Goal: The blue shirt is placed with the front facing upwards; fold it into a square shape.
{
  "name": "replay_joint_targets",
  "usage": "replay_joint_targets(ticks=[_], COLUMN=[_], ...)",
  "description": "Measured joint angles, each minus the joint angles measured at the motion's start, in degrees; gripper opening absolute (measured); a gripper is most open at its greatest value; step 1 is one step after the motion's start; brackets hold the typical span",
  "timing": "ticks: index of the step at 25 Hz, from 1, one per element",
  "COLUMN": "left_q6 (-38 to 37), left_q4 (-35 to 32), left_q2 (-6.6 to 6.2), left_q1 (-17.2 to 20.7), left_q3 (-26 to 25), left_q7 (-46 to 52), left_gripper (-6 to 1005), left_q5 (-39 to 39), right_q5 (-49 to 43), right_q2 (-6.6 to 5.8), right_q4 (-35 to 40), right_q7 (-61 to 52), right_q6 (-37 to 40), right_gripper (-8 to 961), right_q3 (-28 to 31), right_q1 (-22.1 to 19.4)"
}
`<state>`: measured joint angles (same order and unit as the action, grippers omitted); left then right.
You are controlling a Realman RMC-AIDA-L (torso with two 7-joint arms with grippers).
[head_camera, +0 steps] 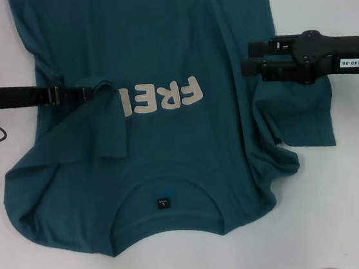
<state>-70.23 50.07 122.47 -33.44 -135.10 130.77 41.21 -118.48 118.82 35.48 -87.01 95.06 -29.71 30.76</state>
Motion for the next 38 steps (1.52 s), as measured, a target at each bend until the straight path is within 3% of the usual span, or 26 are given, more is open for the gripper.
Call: replay_joint_targets(ticks=[14,23,38], left_q6=[0.04,0.94,4.85], left_q4=[-2.67,-2.88,-5.29], left_q2=[0.1,1.2,1.45], left_q1=[-1.42,-4.04,-7.08], left_q3=[0.44,0.56,7.47], left_q7=[0.91,0.14,-0.99], left_gripper=[759,759,755], left_q5=[0.01,0.5,4.54], right_q5=[0.0,0.0,0.0], right_q2=[0.0,0.0,0.0], right_q4=[0.14,0.09,-0.38], right_q7=[0.06,0.09,0.54], right_q6=[0.14,0.43,-0.02], right_gripper=[479,478,475], right_q3=[0.0,0.0,0.0], right_q1=[-0.49,-0.61,-0.62])
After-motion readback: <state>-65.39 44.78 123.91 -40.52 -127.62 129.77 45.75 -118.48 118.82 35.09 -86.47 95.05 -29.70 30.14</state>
